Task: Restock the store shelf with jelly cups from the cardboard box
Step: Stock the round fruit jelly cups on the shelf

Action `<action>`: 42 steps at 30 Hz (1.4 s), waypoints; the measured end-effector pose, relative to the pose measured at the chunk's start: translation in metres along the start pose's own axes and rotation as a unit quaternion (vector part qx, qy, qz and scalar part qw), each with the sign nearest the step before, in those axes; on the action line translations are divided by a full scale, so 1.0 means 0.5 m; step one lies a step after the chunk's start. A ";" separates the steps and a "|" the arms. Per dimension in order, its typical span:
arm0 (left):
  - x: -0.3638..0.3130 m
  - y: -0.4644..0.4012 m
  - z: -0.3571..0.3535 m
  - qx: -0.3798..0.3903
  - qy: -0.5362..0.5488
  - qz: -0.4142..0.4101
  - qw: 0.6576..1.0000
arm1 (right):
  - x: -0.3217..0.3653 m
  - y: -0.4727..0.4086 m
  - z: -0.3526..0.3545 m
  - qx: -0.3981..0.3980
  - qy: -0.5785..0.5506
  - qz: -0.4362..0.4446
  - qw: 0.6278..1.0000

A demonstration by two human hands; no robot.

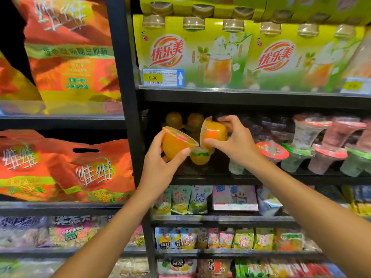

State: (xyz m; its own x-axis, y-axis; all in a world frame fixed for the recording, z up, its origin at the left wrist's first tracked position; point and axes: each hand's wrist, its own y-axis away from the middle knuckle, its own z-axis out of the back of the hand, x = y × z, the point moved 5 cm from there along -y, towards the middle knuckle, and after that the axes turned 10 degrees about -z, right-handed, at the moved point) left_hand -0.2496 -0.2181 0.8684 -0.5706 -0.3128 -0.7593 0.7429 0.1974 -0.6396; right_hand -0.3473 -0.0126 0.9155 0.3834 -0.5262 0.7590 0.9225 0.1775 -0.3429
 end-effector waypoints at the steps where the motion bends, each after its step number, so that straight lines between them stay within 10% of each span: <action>1: 0.005 -0.007 0.000 0.000 -0.007 0.000 1.000 | 0.003 -0.017 -0.007 0.004 0.027 0.000 1.000; 21: 0.042 -0.078 -0.013 -0.052 -0.151 0.032 0.987 | -0.004 -0.224 -0.136 0.126 0.254 -0.054 0.957; 34: 0.170 -0.281 -0.056 0.095 -0.439 0.258 0.855 | -0.043 -0.234 -0.132 0.161 0.252 -0.077 0.951; 42: 0.205 -0.261 -0.052 0.053 -0.364 0.189 0.911 | -0.054 -0.235 -0.146 0.185 0.241 -0.102 0.947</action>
State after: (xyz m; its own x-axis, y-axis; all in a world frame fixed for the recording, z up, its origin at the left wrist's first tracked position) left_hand -0.4139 -0.2516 0.8709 0.0868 -0.7814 -0.6179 0.8900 0.3395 -0.3043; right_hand -0.4692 -0.0800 0.8950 0.2129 -0.8838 0.4166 0.9620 0.2642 0.0688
